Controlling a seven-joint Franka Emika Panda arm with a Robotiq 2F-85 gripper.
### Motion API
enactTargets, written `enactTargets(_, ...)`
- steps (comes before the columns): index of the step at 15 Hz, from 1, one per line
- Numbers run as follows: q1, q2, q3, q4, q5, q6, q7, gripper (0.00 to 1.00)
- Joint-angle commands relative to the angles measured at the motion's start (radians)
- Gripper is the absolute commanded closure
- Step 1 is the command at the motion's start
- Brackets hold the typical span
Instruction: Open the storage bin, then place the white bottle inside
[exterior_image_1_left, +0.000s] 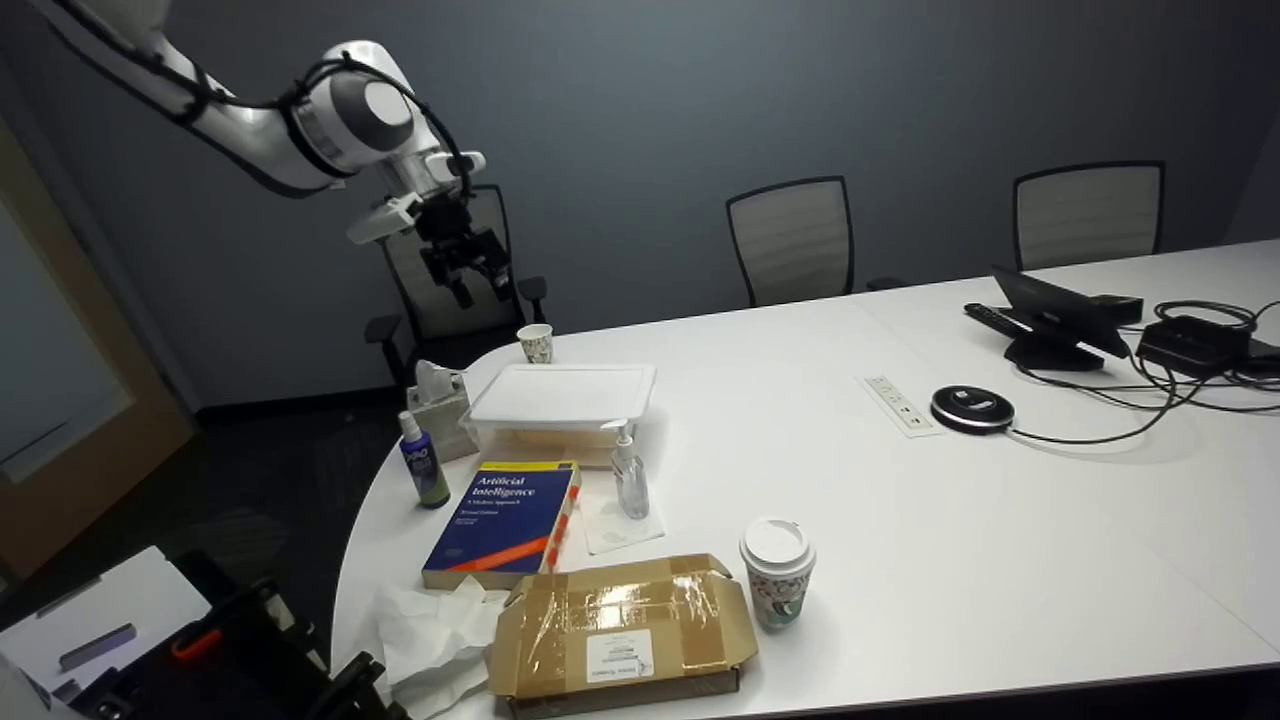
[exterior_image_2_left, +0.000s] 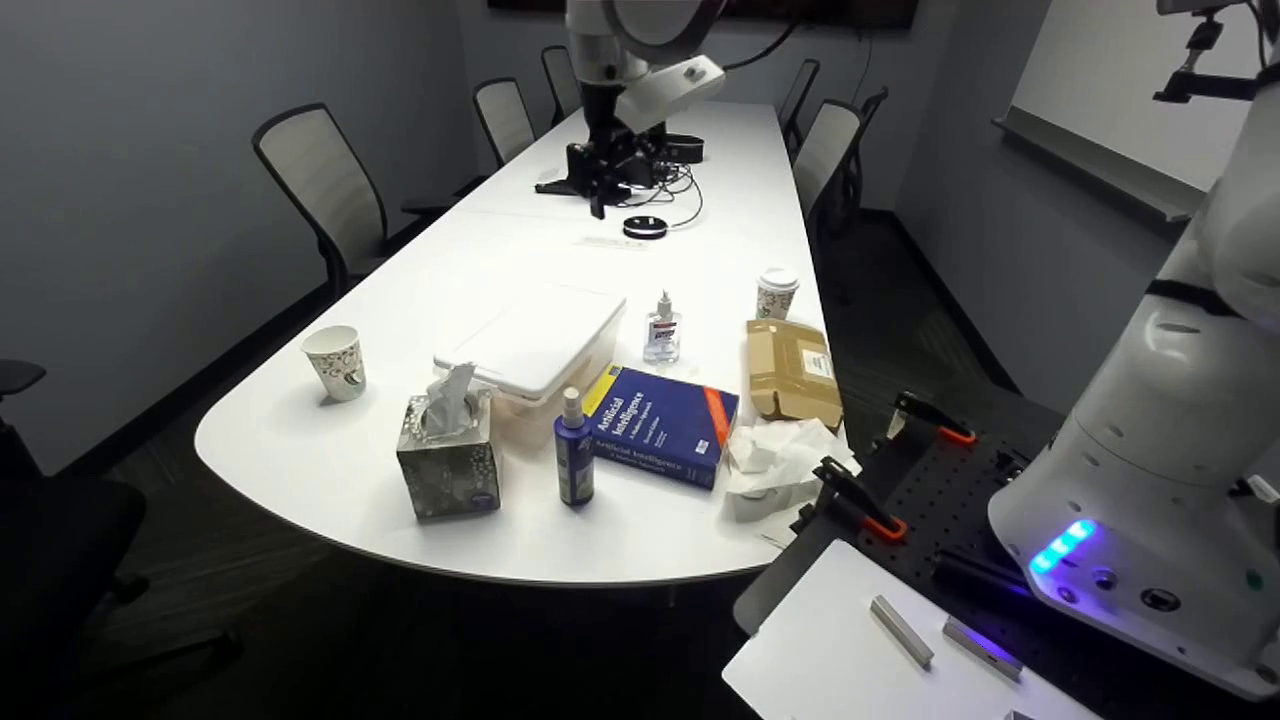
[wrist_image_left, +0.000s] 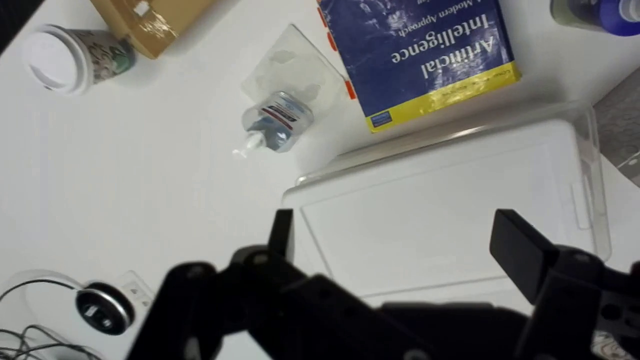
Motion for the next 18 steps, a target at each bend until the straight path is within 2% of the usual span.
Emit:
enactTargets(1,0.102,0.236,-0.037,0.23,0.023,-0.052,-0.098,0.0)
enactTargets(3,0.153,0.337,-0.054,0.321,0.031,-0.064,-0.135,0.0)
enactTargets(8,0.213,0.513,-0.059,0.482,0.125,-0.09,-0.251,0.0)
enactTargets(13,0.268,0.618,-0.093,0.585,0.12,-0.153,-0.261,0.0)
enactTargets(18,0.289,0.718,-0.116,0.68,0.123,-0.194,-0.273,0.0)
